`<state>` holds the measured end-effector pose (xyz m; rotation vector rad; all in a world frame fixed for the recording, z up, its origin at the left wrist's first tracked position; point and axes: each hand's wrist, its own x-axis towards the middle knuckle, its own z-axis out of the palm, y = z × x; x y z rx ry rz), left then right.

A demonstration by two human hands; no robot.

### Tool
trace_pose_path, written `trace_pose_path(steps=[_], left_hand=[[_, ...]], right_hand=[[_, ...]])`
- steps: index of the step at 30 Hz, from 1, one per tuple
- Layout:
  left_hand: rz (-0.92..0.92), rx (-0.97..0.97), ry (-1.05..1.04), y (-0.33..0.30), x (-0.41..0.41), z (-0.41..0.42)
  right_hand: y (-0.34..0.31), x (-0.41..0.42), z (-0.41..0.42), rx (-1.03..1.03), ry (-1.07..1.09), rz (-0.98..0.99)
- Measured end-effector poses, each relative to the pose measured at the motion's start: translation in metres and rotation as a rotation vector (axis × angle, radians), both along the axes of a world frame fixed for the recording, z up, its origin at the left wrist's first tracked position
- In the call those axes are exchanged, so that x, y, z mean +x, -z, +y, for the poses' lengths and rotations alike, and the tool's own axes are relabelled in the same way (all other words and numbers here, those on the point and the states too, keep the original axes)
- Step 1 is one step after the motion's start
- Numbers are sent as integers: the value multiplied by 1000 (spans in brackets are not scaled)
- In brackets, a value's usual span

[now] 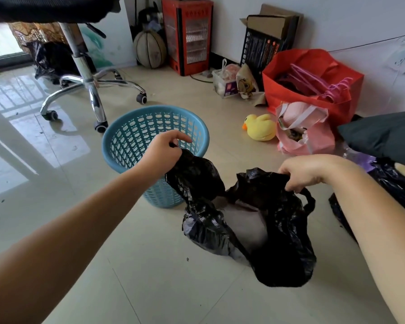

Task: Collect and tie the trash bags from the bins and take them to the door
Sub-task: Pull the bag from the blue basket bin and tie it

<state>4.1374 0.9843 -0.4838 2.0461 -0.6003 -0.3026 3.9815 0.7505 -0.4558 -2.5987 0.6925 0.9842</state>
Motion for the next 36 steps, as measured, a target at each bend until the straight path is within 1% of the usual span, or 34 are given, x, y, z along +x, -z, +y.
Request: trace_pose_path(steps=[2,4,7,8,9,10,11,13,14,15,16,17,19,20,21,23,25,26,27,28,29,30,31,33,35,36], left_hand=[[-137,117,37,-6,3,2],[-263,234,30,-10,4,6],[-473,313,-22,-15,8,12],[-511,312,-42,-18,10,14],[-519,298,-68,-21,12,15],[-488,262,-93,-24,14,15],[-413,202,-112,-27,14,14],[-146,26,-100,-33,9,10],[-24,-74,-86,-36,5,7],[45,-130,-76,-38,1,4],[57,-137,-62,-42,-3,1],[10,-96,-35,-45,-7,-1],[-216,50,65,-52,-16,-3],[-337,100,130,-54,-20,-5],[-434,120,196,-56,-25,-5],[-561,77,336,-58,-34,-7],[-663,22,454,-60,-38,-9],[-695,1,485,-61,-38,-10],[-695,-21,504,-62,-39,-11],[-664,-47,518,-63,-41,-12],[-608,-66,536,-62,-43,-14],[-540,-69,559,-60,-47,-17],[-476,-65,577,-57,-51,-21],[-351,-95,543,-44,-55,-30],[-140,-171,417,-27,-53,-36],[-13,-193,380,-18,-51,-36]], right_hand=[[-9,4,6,-99,-17,-66],[-15,6,5,-190,-16,-211],[-22,5,1,-353,-12,-419],[-22,5,-1,-360,-1,-498],[-23,5,0,-298,35,-579],[-22,6,0,-159,97,-660],[-22,7,0,59,189,-743],[-21,11,0,585,399,-842],[-20,11,-1,818,467,-875],[-17,11,0,1028,515,-915],[-16,12,2,1186,544,-959],[-17,13,7,1321,572,-991],[-16,12,15,1504,618,-1014],[-15,12,19,1548,604,-1007],[-14,13,24,1543,591,-995],[-12,15,31,1424,543,-982],[-10,16,38,1372,419,-862],[-9,16,42,1296,322,-775],[-11,16,49,1165,199,-696],[-9,16,58,1002,71,-665],[-8,18,70,879,-5,-663],[-4,21,79,814,-34,-681],[-1,24,88,780,1,-696],[8,29,99,815,204,-726],[16,34,94,909,400,-757],[17,35,86,1001,483,-764]])
